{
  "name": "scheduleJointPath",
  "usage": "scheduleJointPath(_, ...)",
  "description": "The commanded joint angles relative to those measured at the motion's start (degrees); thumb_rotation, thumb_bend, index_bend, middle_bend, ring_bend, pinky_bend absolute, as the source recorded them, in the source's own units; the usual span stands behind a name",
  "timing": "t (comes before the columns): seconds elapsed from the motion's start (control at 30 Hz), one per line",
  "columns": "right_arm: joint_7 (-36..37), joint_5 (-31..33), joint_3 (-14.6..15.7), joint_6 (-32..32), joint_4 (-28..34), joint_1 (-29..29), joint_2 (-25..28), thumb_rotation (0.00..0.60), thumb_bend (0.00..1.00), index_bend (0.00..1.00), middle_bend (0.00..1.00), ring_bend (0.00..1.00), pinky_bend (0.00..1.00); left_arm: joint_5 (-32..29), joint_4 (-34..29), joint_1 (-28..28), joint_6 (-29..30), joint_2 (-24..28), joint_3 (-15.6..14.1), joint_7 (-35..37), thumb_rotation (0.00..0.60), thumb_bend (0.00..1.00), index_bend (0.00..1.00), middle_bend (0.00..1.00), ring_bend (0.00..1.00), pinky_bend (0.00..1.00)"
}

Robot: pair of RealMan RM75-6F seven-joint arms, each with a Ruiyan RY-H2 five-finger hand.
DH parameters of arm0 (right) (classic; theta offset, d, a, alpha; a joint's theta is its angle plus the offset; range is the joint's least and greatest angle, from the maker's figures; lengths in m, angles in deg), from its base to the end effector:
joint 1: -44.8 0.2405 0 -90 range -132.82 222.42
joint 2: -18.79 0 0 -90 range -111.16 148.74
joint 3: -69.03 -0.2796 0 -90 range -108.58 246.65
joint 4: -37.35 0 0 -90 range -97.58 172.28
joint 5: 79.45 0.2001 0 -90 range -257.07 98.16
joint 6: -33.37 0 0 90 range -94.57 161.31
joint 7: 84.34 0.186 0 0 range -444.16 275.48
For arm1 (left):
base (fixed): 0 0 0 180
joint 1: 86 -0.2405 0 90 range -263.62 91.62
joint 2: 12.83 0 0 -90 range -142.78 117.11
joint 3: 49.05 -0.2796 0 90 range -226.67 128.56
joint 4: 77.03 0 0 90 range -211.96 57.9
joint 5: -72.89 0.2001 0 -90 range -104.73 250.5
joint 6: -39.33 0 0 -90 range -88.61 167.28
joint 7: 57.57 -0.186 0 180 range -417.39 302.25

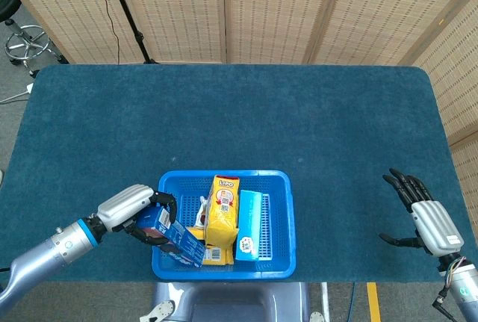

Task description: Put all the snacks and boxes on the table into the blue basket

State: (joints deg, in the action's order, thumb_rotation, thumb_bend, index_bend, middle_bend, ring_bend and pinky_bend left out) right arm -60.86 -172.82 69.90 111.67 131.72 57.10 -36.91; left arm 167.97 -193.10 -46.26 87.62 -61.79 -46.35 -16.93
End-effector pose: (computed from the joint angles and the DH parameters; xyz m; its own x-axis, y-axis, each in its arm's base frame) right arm -0.2961 -0.2470 0.1844 0.1558 -0.1935 0.9687 -0.9764 -0.1784 0.1215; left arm -0.1170 0.2944 0.1132 0.0277 0.6903 0.7230 0.9039 -0.3262 0.2768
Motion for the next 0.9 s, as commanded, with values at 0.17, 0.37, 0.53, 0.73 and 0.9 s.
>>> scheduleJointPath(0.17, 0.10, -0.13, 0.03, -0.10, 0.07, 0.04, 0.07, 0.600, 0.00, 0.00, 0.00, 0.00, 0.02, -6.38, -0.14, 2.20, -6.93, -0.14, -0.81, -9.98, 0.600, 0.19, 0.01, 0.00, 0.00, 0.02)
scheduleJointPath(0.37, 0.27, -0.79, 0.21, 0.07, 0.02, 0.06, 0.40, 0.600, 0.00, 0.00, 0.00, 0.00, 0.02, -9.94, 3.44, -2.46, 6.96, -5.86, 2.98, -18.97, 0.600, 0.11, 0.00, 0.00, 0.00, 0.00)
scheduleJointPath(0.53, 0.45, -1.43, 0.24, 0.90, -0.20, -0.15, 0.49, 0.600, 0.00, 0.00, 0.00, 0.00, 0.02, -8.35, 6.07, -7.89, 19.76, -9.08, 4.25, -24.55, 0.600, 0.11, 0.00, 0.00, 0.00, 0.00)
scheduleJointPath(0.73, 0.87, -2.16, 0.31, 1.79, -0.10, -0.34, 0.69, 0.600, 0.00, 0.00, 0.00, 0.00, 0.02, -6.47, 7.90, -12.57, 24.89, -7.53, 1.77, -27.95, 0.600, 0.11, 0.00, 0.00, 0.00, 0.00)
scheduleJointPath(0.9, 0.55, -2.56, 0.16, 2.81, -0.23, -0.62, 0.63, 0.600, 0.00, 0.00, 0.00, 0.00, 0.02, -6.28, 10.14, -16.74, 28.63, -7.57, -0.62, -30.61, 0.600, 0.11, 0.00, 0.00, 0.00, 0.00)
